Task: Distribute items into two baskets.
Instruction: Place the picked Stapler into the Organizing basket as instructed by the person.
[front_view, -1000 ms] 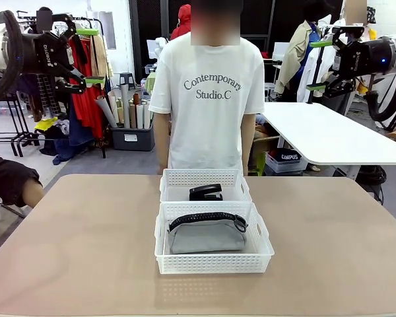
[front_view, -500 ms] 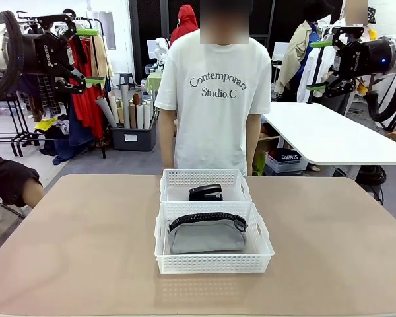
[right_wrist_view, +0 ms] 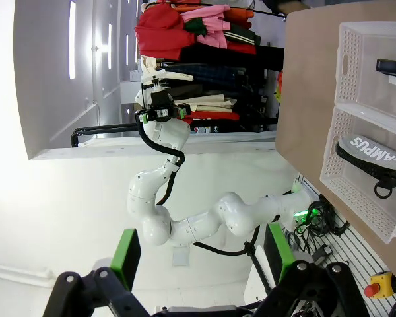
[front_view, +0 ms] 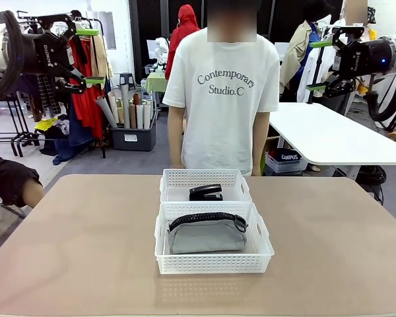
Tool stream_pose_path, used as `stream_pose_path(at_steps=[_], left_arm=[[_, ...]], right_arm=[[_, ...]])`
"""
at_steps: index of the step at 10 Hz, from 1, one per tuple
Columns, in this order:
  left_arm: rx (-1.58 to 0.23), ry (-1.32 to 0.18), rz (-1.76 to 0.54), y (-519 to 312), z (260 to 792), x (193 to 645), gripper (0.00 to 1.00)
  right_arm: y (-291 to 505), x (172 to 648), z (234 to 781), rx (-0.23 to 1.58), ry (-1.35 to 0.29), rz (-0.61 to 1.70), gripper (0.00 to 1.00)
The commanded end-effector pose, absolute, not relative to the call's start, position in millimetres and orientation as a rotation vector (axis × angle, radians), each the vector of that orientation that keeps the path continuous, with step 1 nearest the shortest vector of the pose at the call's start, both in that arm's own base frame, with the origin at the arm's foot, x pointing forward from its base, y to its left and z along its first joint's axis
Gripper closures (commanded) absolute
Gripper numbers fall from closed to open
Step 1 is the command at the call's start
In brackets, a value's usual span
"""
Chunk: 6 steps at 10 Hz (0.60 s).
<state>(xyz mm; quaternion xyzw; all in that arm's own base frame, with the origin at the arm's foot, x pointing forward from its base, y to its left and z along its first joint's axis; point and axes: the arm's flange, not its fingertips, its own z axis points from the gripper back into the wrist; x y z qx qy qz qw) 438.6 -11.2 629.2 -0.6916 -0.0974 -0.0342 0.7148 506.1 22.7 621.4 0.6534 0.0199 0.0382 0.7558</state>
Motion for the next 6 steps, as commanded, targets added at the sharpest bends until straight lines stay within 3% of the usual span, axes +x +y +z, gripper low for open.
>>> stream_pose_path(at_steps=[1,6], left_arm=[[-1.533,-0.218,-0.077,-11.4,630.2,436.7,0.0],[-1.533,-0.218,-0.077,-11.4,630.2,436.7,0.0]], right_arm=[[23.0,505.2,623.3,1.427,0.05,0.077,0.0],[23.0,505.2,623.3,1.427,0.05,0.077,0.0]])
